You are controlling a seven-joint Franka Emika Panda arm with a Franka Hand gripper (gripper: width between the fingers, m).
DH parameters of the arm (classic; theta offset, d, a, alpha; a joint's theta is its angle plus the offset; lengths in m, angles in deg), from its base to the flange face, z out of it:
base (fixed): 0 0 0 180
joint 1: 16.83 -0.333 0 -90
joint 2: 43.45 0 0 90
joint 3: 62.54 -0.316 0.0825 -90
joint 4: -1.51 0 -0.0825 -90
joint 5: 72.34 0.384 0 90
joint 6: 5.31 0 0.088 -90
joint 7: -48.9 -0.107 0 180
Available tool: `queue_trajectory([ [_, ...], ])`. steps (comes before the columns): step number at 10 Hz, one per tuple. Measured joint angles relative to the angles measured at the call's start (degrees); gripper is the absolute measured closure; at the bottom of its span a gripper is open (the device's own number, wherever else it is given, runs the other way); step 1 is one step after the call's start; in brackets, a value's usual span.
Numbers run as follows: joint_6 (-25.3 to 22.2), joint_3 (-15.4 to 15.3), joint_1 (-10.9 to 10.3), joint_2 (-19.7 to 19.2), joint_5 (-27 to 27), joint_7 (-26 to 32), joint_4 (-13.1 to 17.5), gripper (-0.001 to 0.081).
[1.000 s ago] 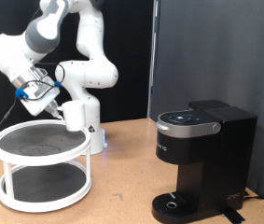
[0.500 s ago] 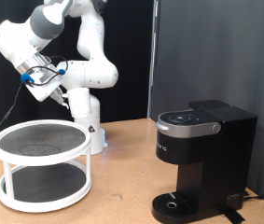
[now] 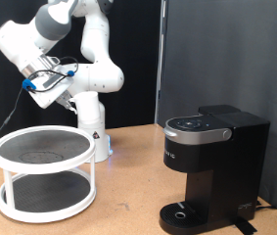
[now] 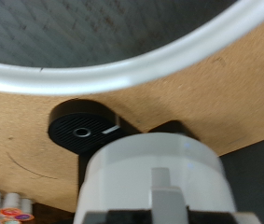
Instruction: Make a cup of coffee with the keurig machine
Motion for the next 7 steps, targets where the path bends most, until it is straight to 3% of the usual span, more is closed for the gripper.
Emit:
queue_trajectory([
  [3, 8.2, -5.7, -3.2, -1.6, 5.7, -5.3, -0.1, 0.0805],
  [7, 18.3, -10.8, -9.1, -5.9, 12.7, -5.6, 0.1, 0.0805],
])
